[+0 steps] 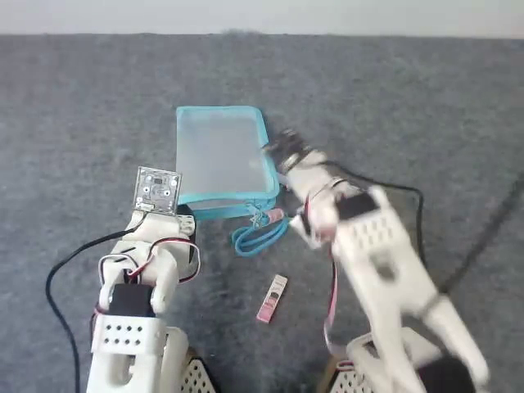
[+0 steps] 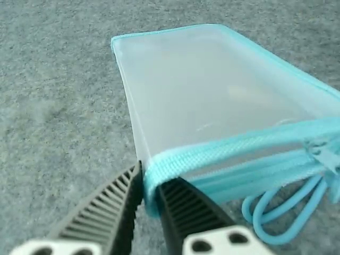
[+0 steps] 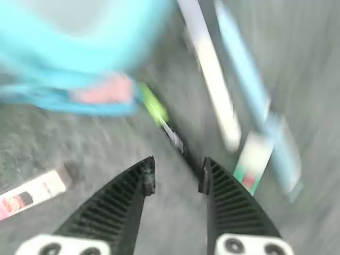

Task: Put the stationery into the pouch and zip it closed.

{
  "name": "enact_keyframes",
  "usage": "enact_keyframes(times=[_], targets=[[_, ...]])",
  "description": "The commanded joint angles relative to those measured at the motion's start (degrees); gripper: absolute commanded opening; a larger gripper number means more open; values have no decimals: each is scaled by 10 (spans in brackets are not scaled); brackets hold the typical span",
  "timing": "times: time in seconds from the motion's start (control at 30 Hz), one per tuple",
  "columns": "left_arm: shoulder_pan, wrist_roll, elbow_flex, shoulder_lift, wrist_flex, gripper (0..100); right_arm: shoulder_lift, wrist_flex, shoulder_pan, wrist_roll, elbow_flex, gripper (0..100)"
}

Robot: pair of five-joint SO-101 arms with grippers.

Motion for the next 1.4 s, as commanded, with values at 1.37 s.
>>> enact_keyframes(times=[1.37], targets=[[-5, 4, -88, -4, 49, 14, 188, -158, -73, 120, -178, 7]])
